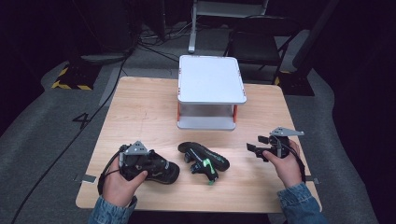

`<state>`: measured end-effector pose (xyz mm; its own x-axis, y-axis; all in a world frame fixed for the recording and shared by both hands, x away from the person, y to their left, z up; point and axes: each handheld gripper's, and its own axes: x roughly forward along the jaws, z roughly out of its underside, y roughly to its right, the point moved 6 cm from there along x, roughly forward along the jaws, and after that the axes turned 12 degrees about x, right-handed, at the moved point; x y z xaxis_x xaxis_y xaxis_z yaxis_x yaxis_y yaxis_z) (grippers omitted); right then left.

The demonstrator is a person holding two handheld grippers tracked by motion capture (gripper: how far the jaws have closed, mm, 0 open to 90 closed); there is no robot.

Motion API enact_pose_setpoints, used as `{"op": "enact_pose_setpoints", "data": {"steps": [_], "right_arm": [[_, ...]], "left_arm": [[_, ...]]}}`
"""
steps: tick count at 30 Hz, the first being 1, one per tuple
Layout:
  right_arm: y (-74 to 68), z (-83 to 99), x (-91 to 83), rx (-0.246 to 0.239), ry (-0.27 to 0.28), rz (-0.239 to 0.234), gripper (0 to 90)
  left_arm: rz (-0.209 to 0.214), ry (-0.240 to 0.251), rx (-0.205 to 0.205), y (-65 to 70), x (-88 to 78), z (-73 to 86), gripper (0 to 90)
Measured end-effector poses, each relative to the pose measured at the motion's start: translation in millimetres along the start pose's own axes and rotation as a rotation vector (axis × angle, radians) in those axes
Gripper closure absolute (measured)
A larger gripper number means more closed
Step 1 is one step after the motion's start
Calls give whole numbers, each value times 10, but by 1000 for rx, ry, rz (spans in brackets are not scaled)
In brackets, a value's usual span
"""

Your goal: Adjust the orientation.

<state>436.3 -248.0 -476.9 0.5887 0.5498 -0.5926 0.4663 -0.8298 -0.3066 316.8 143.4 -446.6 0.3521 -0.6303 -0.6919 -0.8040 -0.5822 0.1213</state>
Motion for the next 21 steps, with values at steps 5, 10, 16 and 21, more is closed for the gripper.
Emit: {"op": "enact_pose_setpoints", "data": {"steps": [5, 10, 16, 21], "right_arm": [[-125, -54, 172, -30, -24, -32, 308], [-171, -86, 200, -43, -24, -41, 308], [-136, -72, 158, -37, -20, -27, 308], [-101, -32, 121, -24, -21, -16, 309]], "left_arm": [[91, -114, -39, 145, 42, 210, 842], [52, -46, -28, 119, 15, 187, 725], [-127, 42, -26, -90, -97, 87, 429], [-147, -73, -47, -257, 137, 240, 439]]}}
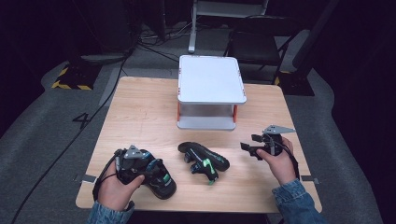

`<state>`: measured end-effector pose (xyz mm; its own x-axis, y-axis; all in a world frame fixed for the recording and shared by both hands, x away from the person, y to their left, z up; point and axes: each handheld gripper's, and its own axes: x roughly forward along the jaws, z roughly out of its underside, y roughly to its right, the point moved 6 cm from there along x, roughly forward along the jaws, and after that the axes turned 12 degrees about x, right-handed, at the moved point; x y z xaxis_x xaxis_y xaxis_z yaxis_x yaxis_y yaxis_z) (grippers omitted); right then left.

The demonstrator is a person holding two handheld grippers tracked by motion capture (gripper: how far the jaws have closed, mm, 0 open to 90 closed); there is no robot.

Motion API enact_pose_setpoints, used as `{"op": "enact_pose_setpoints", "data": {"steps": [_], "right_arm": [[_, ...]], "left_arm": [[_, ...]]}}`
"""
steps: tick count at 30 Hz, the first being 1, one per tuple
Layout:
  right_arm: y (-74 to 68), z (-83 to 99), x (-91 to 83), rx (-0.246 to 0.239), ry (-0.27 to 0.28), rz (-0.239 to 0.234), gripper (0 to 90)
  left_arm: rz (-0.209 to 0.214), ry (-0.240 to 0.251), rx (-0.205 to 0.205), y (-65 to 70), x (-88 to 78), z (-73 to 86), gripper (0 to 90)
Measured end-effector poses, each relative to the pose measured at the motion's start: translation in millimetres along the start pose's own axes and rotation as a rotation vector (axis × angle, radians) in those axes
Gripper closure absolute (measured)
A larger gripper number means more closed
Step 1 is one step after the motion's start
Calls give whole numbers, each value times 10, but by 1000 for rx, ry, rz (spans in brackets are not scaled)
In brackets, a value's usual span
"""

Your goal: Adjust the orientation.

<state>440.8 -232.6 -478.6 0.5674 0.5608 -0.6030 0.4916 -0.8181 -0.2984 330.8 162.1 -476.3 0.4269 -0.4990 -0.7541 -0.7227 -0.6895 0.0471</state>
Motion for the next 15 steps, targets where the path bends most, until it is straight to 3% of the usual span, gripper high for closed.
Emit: {"op": "enact_pose_setpoints", "data": {"steps": [2, 3, 4, 9, 15], "right_arm": [[15, 12, -23, 1, 2, 3, 309], [23, 18, -30, -1, 3, 6, 309], [31, 27, -41, 3, 4, 7, 309], [104, 76, -132, 19, 14, 27, 311], [190, 200, -250, 38, 14, 57, 311]], "left_arm": [[5, -2, -9, -50, 91, 23, 597], [25, 1, -48, -59, 110, 27, 642], [43, -1, -58, -68, 114, 28, 673], [-27, 7, 52, -138, 36, -119, 693], [-64, 91, 155, -333, 127, -319, 689]]}}
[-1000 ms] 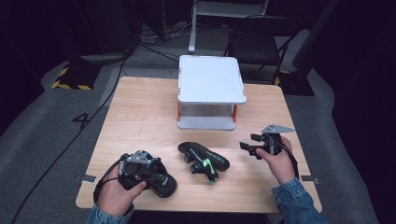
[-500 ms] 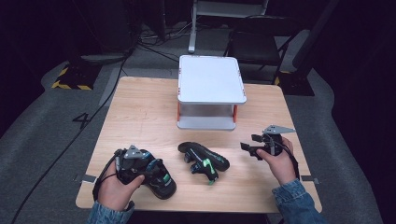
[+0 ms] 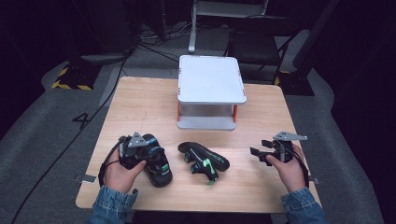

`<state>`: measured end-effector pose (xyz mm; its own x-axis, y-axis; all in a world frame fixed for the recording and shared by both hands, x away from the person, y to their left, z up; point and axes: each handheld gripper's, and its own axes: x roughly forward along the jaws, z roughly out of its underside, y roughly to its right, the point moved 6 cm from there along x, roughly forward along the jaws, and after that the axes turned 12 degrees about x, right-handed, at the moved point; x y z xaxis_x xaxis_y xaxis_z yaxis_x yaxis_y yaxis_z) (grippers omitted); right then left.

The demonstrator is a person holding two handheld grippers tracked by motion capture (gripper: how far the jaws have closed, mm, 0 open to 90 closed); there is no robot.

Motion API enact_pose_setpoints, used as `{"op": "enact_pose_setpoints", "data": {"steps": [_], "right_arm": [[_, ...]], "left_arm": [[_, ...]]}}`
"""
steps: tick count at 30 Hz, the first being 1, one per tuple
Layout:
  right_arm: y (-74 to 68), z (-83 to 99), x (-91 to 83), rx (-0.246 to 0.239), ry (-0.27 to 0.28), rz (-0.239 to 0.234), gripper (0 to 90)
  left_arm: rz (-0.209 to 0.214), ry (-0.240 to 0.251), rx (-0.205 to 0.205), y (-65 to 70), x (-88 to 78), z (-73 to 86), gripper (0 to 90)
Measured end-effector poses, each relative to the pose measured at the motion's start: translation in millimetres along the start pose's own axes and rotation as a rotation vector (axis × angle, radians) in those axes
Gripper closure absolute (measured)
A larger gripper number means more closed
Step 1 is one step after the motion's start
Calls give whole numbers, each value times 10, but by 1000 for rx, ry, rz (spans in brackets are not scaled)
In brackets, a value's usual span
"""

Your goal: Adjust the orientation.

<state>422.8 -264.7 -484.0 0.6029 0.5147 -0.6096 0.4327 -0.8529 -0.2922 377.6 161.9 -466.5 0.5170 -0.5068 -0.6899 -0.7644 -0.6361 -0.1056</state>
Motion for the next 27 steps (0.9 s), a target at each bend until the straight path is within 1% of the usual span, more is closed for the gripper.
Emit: {"op": "enact_pose_setpoints", "data": {"steps": [1, 5, 6, 7, 8, 9, 10, 11, 12, 14, 16, 18, 20, 21, 22, 23, 24, 25, 26, 27], "right_arm": [[17, 23, -22, 4, 0, 4, 311], [93, 112, -124, 26, 5, 32, 311], [119, 142, -156, 33, 4, 43, 312], [136, 157, -174, 35, 5, 46, 312], [156, 178, -197, 43, 6, 53, 312], [184, 204, -219, 48, 6, 61, 312], [201, 217, -228, 50, 7, 67, 312], [217, 236, -240, 57, 5, 72, 312], [230, 250, -250, 61, 3, 75, 312], [239, 262, -258, 66, 3, 76, 312], [234, 261, -252, 57, 5, 75, 311], [210, 259, -242, 55, 3, 68, 312], [199, 252, -228, 49, 2, 64, 312], [193, 248, -220, 47, 0, 63, 311], [181, 242, -212, 49, -1, 59, 312], [169, 233, -201, 46, 0, 55, 311], [152, 226, -187, 41, -3, 52, 311], [142, 219, -177, 37, -2, 49, 312], [122, 214, -160, 37, -5, 45, 311], [114, 209, -150, 30, -6, 42, 311]], "left_arm": [[3, 4, 25, -35, 42, -19, 688], [35, 3, 81, -117, 262, -63, 684], [38, 5, 83, -127, 292, -69, 684], [53, 13, 92, -141, 322, -80, 684], [74, 32, 95, -145, 347, -101, 684], [87, 40, 106, -145, 355, -115, 684], [113, 51, 112, -129, 366, -136, 684], [130, 56, 117, -113, 378, -154, 684], [139, 53, 127, -89, 393, -168, 683], [140, 53, 167, -61, 429, -180, 682], [160, 85, 194, -41, 432, -189, 679], [186, 112, 204, -15, 407, -197, 676], [202, 119, 216, 22, 394, -201, 674], [200, 113, 204, 29, 397, -195, 672], [185, 101, 193, 20, 406, -176, 668], [154, 74, 193, -1, 423, -140, 656], [141, 65, 194, -12, 439, -118, 626], [144, 77, 184, -21, 460, -94, 592], [153, 95, 166, -16, 463, -91, 589], [158, 119, 158, -12, 462, -96, 567]]}}
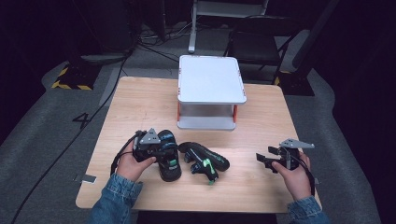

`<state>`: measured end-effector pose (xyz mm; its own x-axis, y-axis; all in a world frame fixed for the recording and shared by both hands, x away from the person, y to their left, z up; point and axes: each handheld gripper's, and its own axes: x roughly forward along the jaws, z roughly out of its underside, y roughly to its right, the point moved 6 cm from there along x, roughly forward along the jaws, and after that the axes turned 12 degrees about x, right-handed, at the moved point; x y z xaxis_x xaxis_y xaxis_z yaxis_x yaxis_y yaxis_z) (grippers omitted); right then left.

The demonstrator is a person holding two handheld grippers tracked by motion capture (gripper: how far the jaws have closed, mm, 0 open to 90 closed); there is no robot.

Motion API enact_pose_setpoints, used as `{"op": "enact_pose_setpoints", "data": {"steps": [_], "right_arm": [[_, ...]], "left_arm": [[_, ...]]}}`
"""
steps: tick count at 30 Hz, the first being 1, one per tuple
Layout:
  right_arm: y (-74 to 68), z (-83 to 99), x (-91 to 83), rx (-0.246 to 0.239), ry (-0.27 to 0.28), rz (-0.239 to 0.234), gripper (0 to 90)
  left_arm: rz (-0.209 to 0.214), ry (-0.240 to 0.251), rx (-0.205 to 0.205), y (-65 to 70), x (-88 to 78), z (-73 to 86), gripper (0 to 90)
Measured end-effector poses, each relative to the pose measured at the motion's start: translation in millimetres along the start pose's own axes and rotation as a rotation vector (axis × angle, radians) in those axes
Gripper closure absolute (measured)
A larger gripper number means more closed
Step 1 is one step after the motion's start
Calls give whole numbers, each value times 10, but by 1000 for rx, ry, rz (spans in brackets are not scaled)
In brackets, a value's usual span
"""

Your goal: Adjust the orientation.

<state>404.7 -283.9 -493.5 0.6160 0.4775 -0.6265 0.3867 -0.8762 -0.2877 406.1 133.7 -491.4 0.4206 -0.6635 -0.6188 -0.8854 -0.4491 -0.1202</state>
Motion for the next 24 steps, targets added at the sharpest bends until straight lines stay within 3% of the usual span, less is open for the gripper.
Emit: {"op": "enact_pose_setpoints", "data": {"steps": [3, 6, 7, 9, 11, 15, 18, 22, 24], "right_arm": [[-53, -18, 25, -11, -1, -5, 312], [-111, -44, 37, -28, 2, -14, 311], [-135, -52, 43, -32, 2, -19, 312], [-193, -65, 63, -31, 1, -39, 312], [-293, -76, 104, -32, -5, -86, 312], [-475, -115, 178, -80, -11, -113, 315], [-626, -161, 242, -115, -14, -143, 331], [-826, -202, 328, -162, -29, -187, 348], [-916, -219, 358, -186, -37, -206, 356]], "left_arm": [[-40, 23, -20, -6, -47, -36, 435], [-63, 77, -89, -20, -150, -81, 347], [-60, 83, -140, -13, -184, -84, 323], [-81, 77, -201, -24, -275, -67, 297], [-98, 71, -218, -32, -341, -46, 288], [-159, 39, -256, -49, -492, 49, 284], [-202, -7, -316, -61, -601, 166, 287], [-256, -6, -379, -109, -726, 299, 288], [-268, -13, -391, -107, -770, 359, 287]]}}
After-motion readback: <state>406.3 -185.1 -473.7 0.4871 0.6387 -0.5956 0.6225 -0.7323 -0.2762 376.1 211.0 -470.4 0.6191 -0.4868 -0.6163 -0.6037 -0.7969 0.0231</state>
